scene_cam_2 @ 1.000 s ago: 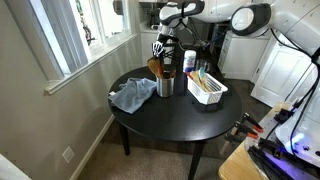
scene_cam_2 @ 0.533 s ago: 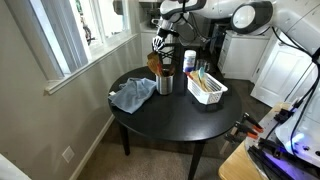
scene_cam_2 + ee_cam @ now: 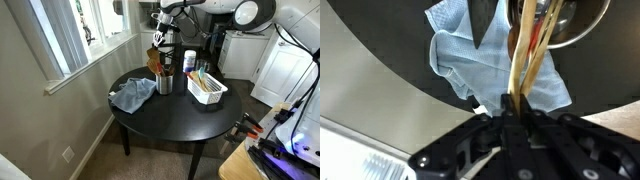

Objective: Put one wooden spatula from the silver holder in the white basket.

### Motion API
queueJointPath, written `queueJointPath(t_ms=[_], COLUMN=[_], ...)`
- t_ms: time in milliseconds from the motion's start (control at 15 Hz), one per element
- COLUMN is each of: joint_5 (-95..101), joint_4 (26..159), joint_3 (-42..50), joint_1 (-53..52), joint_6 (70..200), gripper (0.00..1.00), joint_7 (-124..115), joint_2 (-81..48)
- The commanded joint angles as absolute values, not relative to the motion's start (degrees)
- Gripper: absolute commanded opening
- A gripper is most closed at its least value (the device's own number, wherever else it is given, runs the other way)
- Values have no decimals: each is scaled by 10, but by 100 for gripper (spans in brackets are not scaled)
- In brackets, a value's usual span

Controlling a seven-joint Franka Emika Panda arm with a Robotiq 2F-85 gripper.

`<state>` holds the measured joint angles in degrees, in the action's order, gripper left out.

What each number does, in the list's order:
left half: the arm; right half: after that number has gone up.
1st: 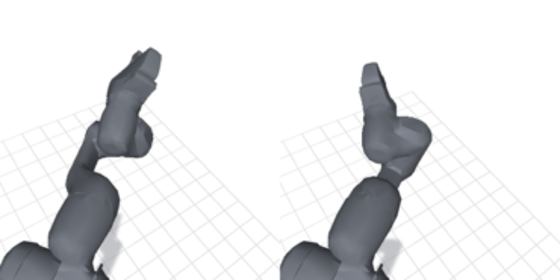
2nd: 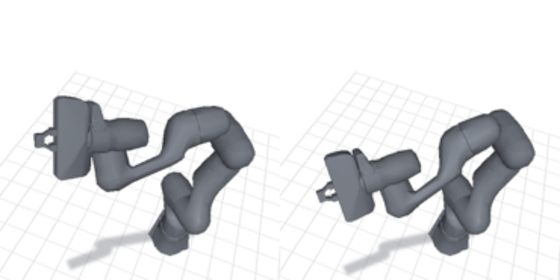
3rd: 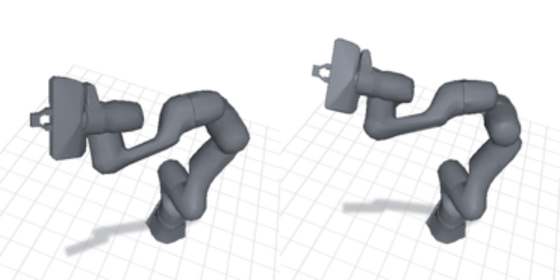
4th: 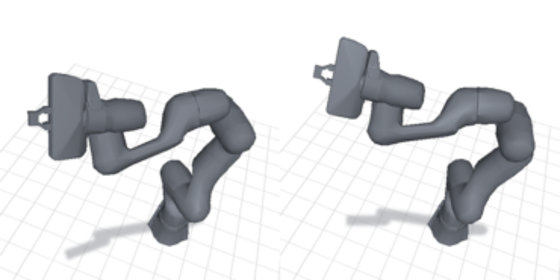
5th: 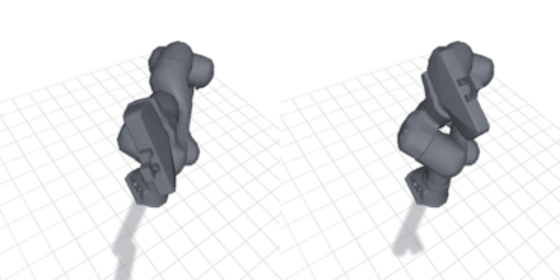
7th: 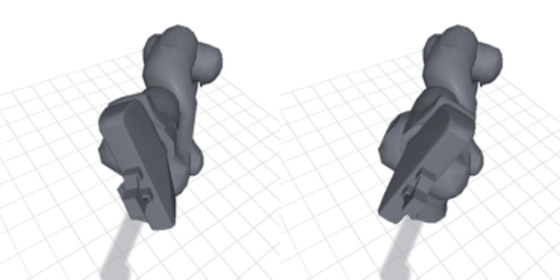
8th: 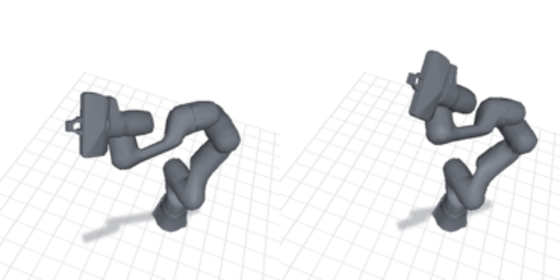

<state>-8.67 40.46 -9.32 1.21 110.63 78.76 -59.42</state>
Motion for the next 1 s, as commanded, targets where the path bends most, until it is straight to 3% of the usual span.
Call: queueJointPath(t_ms=[0, 933], joint_5=[-86, -84], joint_4=[431, 427], joint_3=[-73, -61], joint_1=[4, -2], joint_6=[1076, 1056], gripper=[7, 7], joint_7=[678, 527], joint_2=[-552, -514])
